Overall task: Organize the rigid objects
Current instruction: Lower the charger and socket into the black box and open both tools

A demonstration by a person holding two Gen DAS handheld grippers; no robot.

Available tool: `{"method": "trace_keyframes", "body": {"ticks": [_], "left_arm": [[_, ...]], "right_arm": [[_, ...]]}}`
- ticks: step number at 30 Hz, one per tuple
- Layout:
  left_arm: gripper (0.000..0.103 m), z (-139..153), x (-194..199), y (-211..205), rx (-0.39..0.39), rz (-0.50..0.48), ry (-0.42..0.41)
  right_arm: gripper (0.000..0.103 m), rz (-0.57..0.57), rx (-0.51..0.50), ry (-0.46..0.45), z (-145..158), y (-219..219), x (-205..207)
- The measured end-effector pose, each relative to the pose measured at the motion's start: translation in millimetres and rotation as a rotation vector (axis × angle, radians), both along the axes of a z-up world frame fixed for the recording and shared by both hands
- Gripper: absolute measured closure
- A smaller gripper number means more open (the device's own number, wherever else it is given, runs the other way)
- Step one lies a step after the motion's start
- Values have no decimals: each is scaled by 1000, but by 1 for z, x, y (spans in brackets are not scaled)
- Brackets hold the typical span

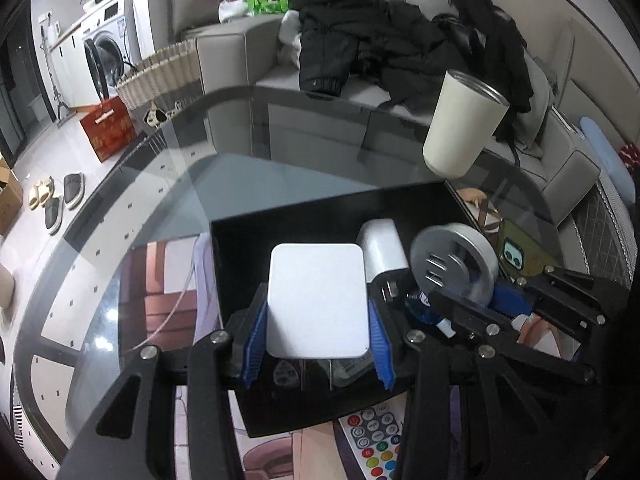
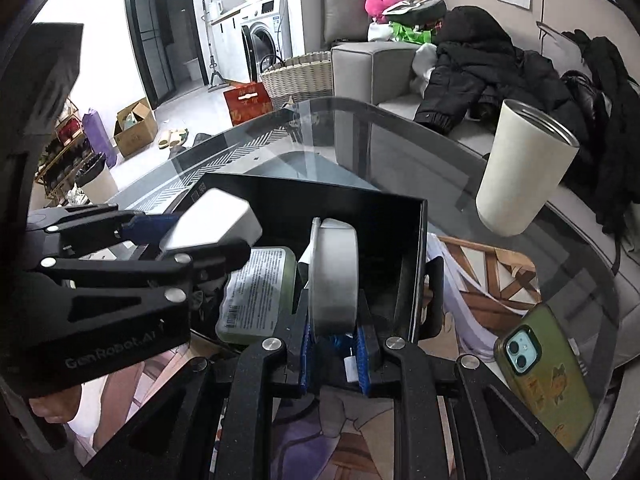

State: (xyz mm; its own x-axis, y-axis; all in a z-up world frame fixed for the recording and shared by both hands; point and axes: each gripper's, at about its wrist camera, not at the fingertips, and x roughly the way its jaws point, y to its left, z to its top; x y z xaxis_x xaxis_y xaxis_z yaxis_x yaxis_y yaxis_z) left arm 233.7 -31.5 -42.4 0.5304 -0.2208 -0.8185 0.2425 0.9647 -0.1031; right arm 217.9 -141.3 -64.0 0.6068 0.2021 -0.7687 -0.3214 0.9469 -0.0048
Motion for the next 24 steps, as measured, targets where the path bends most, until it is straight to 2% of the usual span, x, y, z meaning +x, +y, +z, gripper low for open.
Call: {"method": "trace_keyframes", "body": {"ticks": [3,16,19,24], "left_arm": [[60,-5,2,-2,9,-2,27],[59,-6,2,0,13,-14,27],[53,-4,0,2,10,-5,14],[51,-1,-2,4,-2,-8,-1]], "right_arm": [[86,-2,6,9,-2,0,0],[86,-4,12,15,-2,0,1],[86,-4,12,16,-3,0,3],[84,-10,12,20,-6,0,0]]}}
